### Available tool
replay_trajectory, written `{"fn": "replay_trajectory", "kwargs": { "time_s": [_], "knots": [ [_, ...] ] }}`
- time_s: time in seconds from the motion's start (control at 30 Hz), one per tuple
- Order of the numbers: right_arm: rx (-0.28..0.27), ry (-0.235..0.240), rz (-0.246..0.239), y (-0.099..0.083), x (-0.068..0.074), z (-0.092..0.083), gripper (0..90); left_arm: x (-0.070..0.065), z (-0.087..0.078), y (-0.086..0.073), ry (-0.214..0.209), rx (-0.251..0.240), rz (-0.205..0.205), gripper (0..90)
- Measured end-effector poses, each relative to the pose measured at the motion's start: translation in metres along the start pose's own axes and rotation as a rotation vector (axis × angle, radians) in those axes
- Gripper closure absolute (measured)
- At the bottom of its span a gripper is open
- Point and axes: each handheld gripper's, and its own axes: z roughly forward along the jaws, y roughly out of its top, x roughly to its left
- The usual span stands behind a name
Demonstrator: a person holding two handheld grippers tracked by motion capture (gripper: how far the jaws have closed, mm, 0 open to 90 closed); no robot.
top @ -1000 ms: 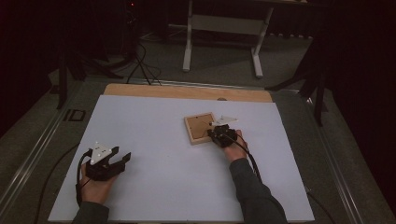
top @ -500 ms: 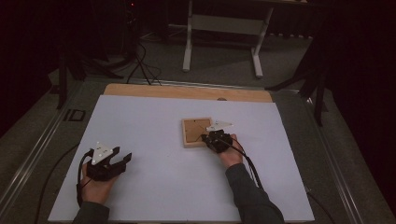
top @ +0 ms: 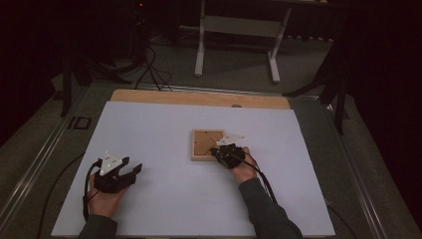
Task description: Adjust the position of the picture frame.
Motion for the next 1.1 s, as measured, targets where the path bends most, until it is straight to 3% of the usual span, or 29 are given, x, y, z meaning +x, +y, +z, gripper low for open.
{"fn": "replay_trajectory", "kwargs": {
  "time_s": [0.47, 0.73, 1.0, 1.1],
  "knots": [
    [0.001, 0.028, -0.047, -0.002, 0.017, -0.003, 90.0, -0.016, 0.005, 0.003, -0.048, 0.000, 0.022, 45.4],
    [-0.004, 0.038, -0.062, -0.002, 0.022, -0.003, 90.0, -0.031, 0.013, 0.006, -0.077, 0.018, 0.067, 45.7],
    [0.011, 0.057, -0.095, 0.001, 0.025, -0.002, 89.6, -0.047, 0.029, 0.012, -0.142, 0.033, 0.055, 45.7],
    [0.010, 0.050, -0.073, 0.001, 0.023, -0.003, 83.0, -0.054, 0.035, 0.015, -0.158, 0.027, 0.056, 45.7]
  ]
}}
